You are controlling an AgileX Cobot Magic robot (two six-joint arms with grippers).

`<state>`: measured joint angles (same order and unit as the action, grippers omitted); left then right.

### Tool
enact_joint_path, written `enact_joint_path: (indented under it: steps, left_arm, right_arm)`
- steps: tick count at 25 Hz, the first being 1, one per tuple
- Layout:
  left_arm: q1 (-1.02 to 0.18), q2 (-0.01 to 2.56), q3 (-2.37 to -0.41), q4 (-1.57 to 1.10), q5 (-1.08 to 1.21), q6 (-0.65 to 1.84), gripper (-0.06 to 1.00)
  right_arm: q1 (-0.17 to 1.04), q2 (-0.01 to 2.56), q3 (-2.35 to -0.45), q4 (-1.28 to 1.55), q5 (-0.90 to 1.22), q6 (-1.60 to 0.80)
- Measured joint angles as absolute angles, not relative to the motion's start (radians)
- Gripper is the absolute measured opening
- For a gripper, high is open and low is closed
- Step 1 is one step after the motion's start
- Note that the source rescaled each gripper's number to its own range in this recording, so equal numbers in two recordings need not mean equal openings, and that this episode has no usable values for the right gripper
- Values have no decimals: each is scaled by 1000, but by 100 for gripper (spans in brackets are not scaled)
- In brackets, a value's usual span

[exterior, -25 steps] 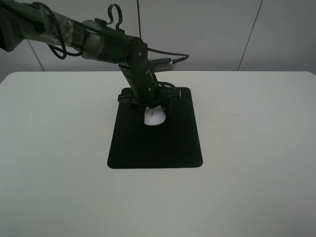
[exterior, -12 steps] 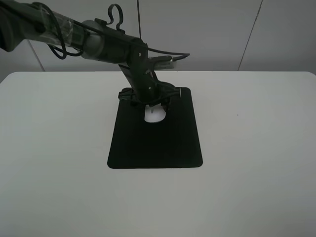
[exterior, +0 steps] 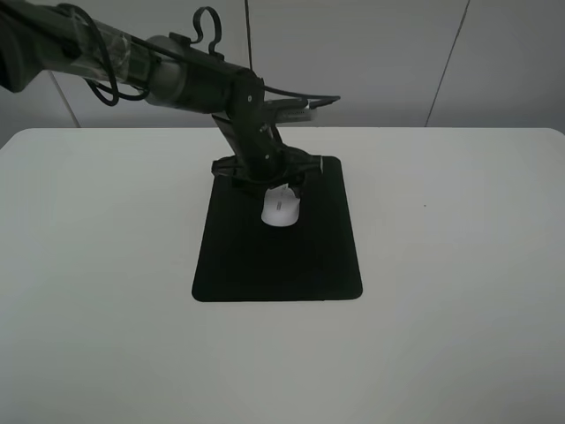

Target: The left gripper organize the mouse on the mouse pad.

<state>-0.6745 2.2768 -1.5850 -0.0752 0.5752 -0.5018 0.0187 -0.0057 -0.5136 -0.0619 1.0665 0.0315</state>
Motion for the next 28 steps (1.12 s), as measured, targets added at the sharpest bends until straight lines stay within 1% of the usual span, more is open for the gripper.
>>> enact_joint_path:
  steps: [14, 15, 16, 17, 18, 19, 20, 22, 25, 28]
  left_arm:
    - [-675, 2273, -1585, -82, 567, -501, 27]
    - [-675, 2268, -1585, -86, 563, -501, 33]
    - [-675, 2260, -1585, -88, 562, -500, 46]
    - [-675, 2251, -1585, -88, 562, -497, 67]
    - [-675, 2242, -1585, -88, 561, -487, 83]
    - [-675, 2235, -1585, -88, 559, -475, 92]
    - [-675, 2230, -1585, -86, 561, -463, 96]
    - [-674, 2221, -1585, -84, 577, -457, 100]
    - [-664, 2191, -1585, -76, 616, -455, 100]
    - [-658, 2132, -1585, 0, 649, -441, 100]
  right_arm:
    - [19, -6, -514, -62, 1067, 31]
    - [19, -6, -514, -62, 1067, 31]
    - [19, -6, -514, -62, 1067, 31]
    - [19, -6, -514, -62, 1067, 31]
    - [19, -6, -514, -62, 1067, 31]
    - [19, -6, -514, -62, 1067, 31]
    - [19, -6, -514, -62, 1067, 31]
    - [19, -6, -514, -62, 1067, 31]
    - [19, -6, -514, -62, 1067, 31]
    - [19, -6, -514, -62, 1067, 31]
